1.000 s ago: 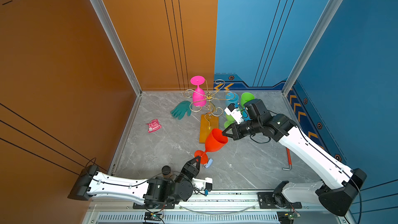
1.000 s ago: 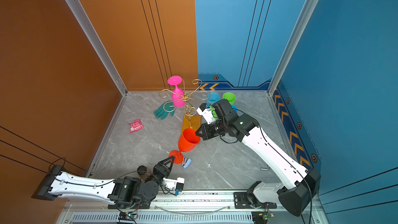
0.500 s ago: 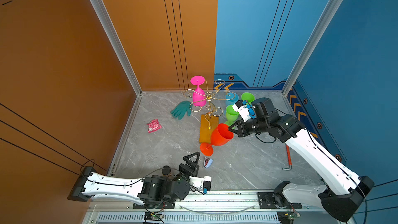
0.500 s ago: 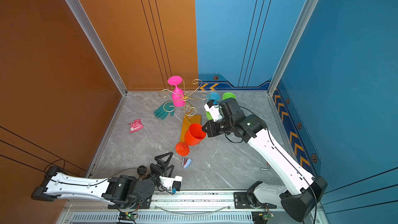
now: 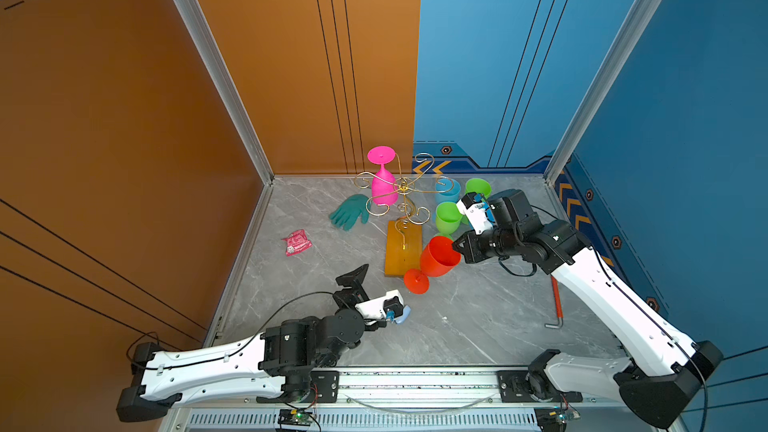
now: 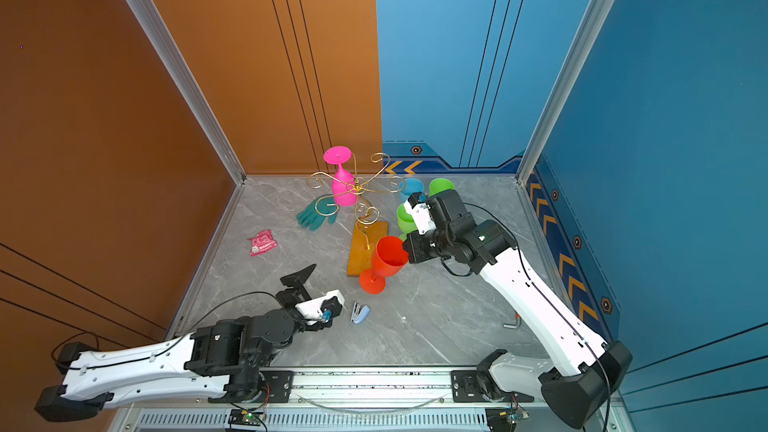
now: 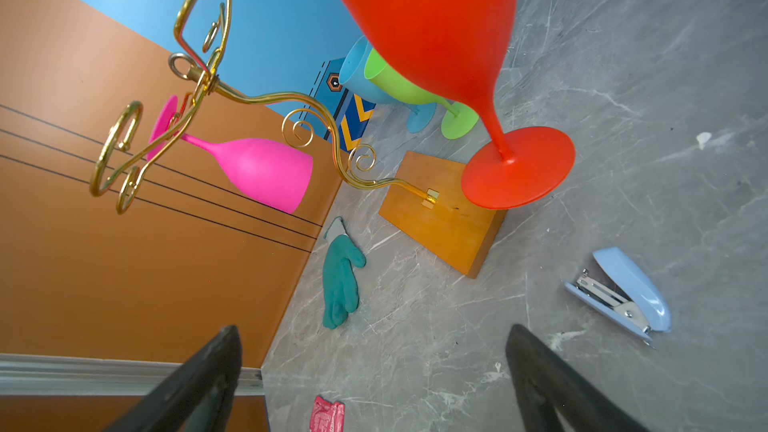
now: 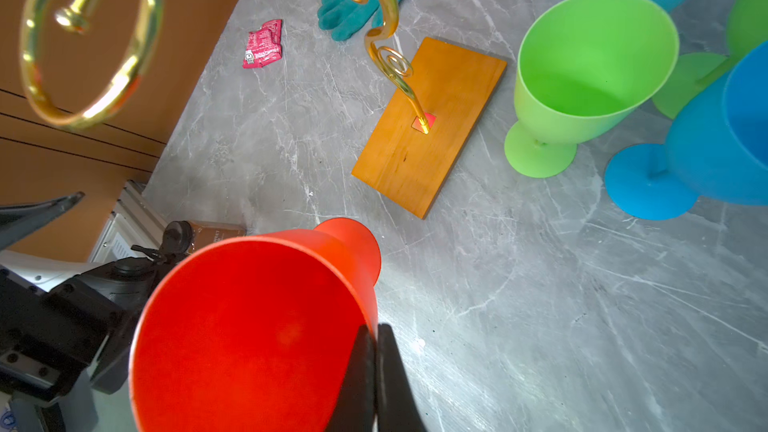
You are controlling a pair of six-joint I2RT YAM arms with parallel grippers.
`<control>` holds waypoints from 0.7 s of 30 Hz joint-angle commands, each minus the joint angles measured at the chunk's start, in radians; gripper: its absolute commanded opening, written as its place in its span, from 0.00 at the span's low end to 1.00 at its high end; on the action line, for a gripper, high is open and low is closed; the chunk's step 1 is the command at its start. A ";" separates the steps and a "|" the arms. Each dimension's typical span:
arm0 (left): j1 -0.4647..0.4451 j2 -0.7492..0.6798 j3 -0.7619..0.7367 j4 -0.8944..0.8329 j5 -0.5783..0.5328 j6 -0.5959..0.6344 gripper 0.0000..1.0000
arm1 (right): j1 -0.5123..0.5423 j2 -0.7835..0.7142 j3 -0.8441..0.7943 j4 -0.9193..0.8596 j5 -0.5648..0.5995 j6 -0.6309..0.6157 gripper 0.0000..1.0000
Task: Take the wine glass off the wine glass rack
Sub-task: 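Lower the red glass beside the green glasses with the right gripper while the left advances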
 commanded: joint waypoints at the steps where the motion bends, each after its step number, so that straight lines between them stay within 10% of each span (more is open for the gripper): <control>1: 0.083 -0.003 0.056 -0.025 0.081 -0.160 0.99 | -0.006 -0.020 -0.011 -0.034 0.084 -0.028 0.00; 21: 0.579 0.081 0.150 -0.127 0.362 -0.534 0.99 | -0.011 0.093 -0.010 -0.036 0.324 -0.082 0.00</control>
